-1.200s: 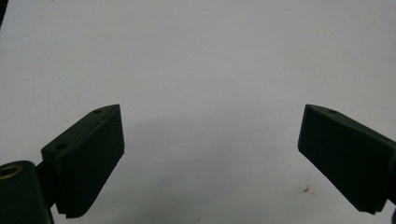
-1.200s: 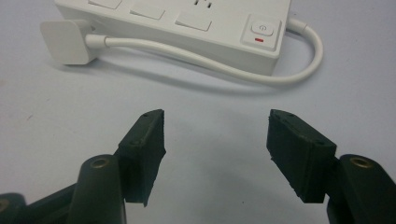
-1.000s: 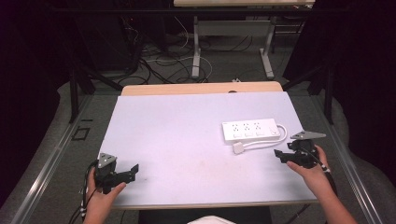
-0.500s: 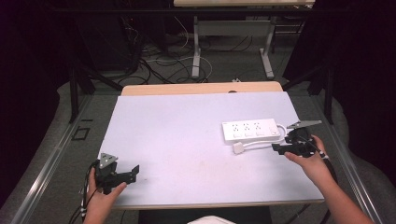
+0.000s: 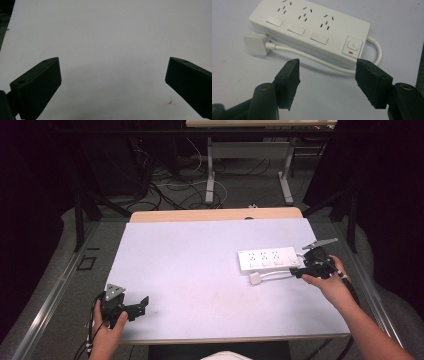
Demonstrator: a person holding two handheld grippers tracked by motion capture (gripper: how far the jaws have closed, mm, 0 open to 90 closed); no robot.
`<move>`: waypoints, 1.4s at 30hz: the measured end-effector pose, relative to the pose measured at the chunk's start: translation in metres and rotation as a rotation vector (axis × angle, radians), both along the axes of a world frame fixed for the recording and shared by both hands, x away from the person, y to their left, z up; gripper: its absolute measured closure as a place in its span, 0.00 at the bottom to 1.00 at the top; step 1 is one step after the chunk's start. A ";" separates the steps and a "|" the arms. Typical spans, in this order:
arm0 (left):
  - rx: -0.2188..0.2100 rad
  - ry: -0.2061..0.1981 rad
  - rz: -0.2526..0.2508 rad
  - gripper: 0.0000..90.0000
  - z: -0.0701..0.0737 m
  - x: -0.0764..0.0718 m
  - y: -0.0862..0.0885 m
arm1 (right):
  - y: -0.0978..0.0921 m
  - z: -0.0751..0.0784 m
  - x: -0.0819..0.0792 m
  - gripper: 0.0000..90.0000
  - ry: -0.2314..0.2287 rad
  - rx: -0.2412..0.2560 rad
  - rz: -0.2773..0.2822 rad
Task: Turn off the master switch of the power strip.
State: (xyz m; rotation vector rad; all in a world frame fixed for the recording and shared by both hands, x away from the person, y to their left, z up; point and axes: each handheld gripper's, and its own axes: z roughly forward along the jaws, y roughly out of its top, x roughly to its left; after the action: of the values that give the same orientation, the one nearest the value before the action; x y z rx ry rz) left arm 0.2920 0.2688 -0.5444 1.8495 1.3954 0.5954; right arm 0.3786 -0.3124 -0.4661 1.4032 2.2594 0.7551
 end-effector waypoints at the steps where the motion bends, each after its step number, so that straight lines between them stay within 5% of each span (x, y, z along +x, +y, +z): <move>1: -0.006 -0.005 0.002 0.00 0.000 0.000 0.000 | 0.003 0.002 0.003 0.39 0.006 -0.003 -0.003; 14: 0.028 -0.031 0.018 0.00 0.002 -0.001 -0.002 | 0.017 0.011 0.023 0.40 -0.002 -0.023 0.020; 25: 0.059 -0.010 0.005 0.00 0.001 -0.001 -0.003 | 0.027 0.015 0.039 0.40 0.008 -0.051 0.023; 42: 0.053 0.016 -0.004 0.01 -0.002 0.001 -0.003 | 0.030 0.019 0.068 0.41 0.032 -0.058 -0.036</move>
State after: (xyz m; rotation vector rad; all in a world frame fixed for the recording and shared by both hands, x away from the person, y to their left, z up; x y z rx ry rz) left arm 0.2928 0.2662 -0.5461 1.9025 1.3978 0.6226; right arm 0.4471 -0.2822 -0.4467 1.4349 2.2545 0.6546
